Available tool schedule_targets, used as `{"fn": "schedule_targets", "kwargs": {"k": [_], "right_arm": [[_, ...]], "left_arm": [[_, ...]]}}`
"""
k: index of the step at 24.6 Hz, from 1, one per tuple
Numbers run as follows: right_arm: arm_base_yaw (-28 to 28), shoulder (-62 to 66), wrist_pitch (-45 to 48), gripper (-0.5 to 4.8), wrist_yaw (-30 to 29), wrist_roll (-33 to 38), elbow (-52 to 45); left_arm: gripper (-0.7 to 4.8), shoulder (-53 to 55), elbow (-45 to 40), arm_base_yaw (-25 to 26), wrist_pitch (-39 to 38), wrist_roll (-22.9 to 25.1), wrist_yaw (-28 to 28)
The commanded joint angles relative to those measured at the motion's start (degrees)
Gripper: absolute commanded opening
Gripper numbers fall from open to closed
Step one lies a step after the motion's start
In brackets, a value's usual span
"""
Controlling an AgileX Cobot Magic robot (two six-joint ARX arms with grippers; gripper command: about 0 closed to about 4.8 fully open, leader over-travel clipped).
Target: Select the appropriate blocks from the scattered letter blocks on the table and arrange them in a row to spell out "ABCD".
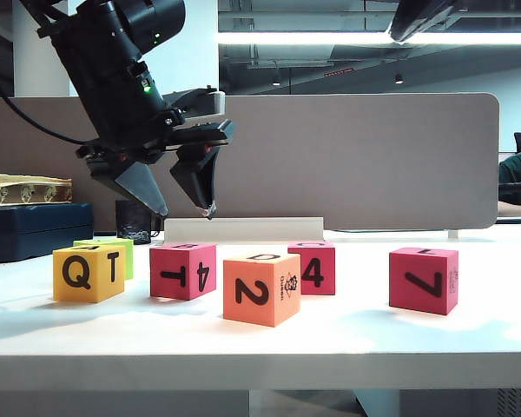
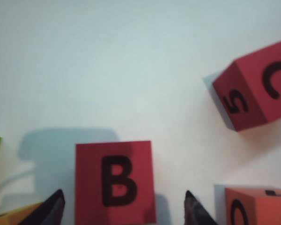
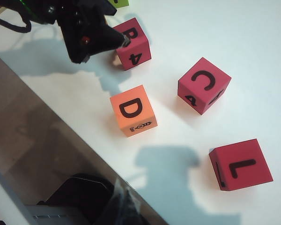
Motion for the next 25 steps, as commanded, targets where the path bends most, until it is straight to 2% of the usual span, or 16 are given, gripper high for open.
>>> {"fn": "schedule_targets", "kwargs": {"k": [1,2,6,17,20,21,22,25], "right_arm": [[0.66,-0.20,0.20,-0.02,-0.07,0.07,0.31],[0.81,-0.20,0.17,-0.02,-0.09,0.07,0.31],[2.12,-0.17,0.22,-0.02,-0.04,0.04,0.33],[2.75,-0.17,0.07,-0.02,0.15,0.04,0.35],[2.75,-0.17,0.09,-0.02,0.15,0.04,0.35],[2.75,-0.17,0.09,-0.02,0.17,0.04,0.35],[2.75,-0.17,0.09,-0.02,0.15,0.04,0.35],[2.75,-0.17,0.09,-0.02,0.17,0.04,0.35]], "left_arm": [[3.20,0.04,0.15,0.72,0.74,-0.04,-0.61],[3.21,0.28,0.15,0.74,0.79,-0.04,-0.59],[4.06,1.70,0.15,1.33,1.36,-0.48,-0.57],[4.02,6.10,0.15,1.31,2.32,-4.17,-0.44],[3.87,6.14,0.15,1.31,2.32,-4.15,-0.42],[3.46,6.16,0.15,1.31,1.88,-4.15,-0.39],[3.29,6.16,0.15,1.29,1.42,-4.15,-0.39],[3.29,6.16,0.15,1.29,-0.79,-4.52,-0.37]]}}
